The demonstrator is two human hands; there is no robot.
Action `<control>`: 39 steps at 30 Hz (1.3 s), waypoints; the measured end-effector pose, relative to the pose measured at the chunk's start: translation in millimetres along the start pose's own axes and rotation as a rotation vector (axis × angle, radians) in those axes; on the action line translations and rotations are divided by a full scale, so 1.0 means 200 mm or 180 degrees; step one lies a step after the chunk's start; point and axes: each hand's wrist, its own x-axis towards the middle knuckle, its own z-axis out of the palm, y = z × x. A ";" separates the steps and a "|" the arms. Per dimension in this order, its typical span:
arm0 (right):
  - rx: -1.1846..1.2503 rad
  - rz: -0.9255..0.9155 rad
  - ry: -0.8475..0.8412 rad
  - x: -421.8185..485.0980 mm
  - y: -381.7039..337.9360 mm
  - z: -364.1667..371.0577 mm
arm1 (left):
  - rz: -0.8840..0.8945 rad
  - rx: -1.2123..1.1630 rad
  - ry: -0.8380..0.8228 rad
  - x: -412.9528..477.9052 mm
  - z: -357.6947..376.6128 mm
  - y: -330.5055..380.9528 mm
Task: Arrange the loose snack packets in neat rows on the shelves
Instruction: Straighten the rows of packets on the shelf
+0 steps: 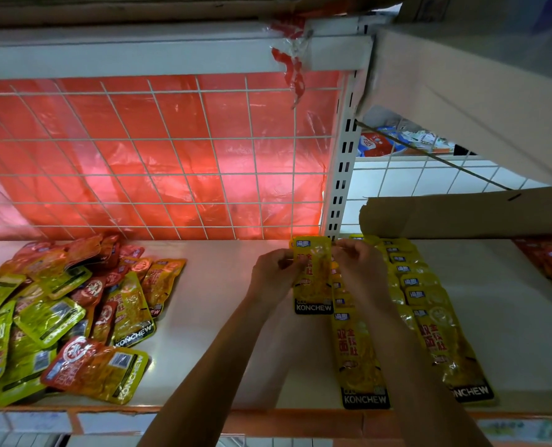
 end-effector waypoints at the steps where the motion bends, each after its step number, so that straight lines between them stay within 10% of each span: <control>1: -0.0056 -0.0056 0.0007 -0.01 0.00 0.00 | -0.0052 0.0023 0.0119 0.01 -0.02 -0.01; 39: -0.2227 -0.1242 -0.0713 -0.14 -0.03 0.16 | 0.0102 0.2001 0.0512 0.04 0.04 -0.05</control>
